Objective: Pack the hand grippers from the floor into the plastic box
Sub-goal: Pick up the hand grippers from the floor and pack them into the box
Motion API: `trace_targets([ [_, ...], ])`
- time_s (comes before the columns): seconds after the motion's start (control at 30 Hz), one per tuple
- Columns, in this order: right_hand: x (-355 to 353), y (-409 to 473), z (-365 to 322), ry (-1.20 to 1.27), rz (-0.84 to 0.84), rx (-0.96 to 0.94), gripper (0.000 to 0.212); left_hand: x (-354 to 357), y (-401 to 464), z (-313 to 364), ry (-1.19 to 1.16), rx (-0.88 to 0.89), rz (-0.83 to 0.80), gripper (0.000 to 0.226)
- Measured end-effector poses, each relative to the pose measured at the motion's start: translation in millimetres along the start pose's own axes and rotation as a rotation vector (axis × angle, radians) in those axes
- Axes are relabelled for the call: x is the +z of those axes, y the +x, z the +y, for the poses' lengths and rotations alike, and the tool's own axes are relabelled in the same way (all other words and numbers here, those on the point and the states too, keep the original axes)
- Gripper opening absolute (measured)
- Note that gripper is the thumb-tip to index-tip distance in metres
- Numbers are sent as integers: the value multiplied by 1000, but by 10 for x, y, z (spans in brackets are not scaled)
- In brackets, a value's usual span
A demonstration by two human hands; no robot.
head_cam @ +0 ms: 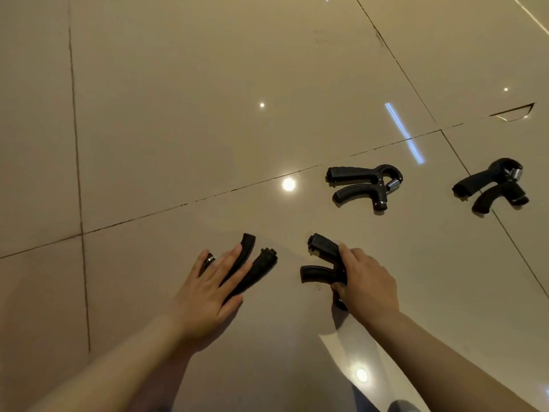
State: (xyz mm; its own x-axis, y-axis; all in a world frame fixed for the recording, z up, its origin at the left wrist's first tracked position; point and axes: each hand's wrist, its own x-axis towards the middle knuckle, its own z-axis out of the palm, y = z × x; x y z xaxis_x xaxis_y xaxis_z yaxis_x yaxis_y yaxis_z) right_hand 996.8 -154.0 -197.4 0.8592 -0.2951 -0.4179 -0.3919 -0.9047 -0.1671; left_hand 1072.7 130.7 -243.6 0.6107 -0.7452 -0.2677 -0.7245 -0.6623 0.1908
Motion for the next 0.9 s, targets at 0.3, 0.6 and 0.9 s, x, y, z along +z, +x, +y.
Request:
trace_targets([
  [0.3,0,-25,-54,1,1,38,66,-219,256,229,-47,-65,157,62],
  [0.6,44,-11,-33,-15,-8,54,66,2,715,337,15,-63,69,56],
  [0.9,75,-29,-32,-25,-43,55,68,-133,701,466,-28,-113,120,45],
])
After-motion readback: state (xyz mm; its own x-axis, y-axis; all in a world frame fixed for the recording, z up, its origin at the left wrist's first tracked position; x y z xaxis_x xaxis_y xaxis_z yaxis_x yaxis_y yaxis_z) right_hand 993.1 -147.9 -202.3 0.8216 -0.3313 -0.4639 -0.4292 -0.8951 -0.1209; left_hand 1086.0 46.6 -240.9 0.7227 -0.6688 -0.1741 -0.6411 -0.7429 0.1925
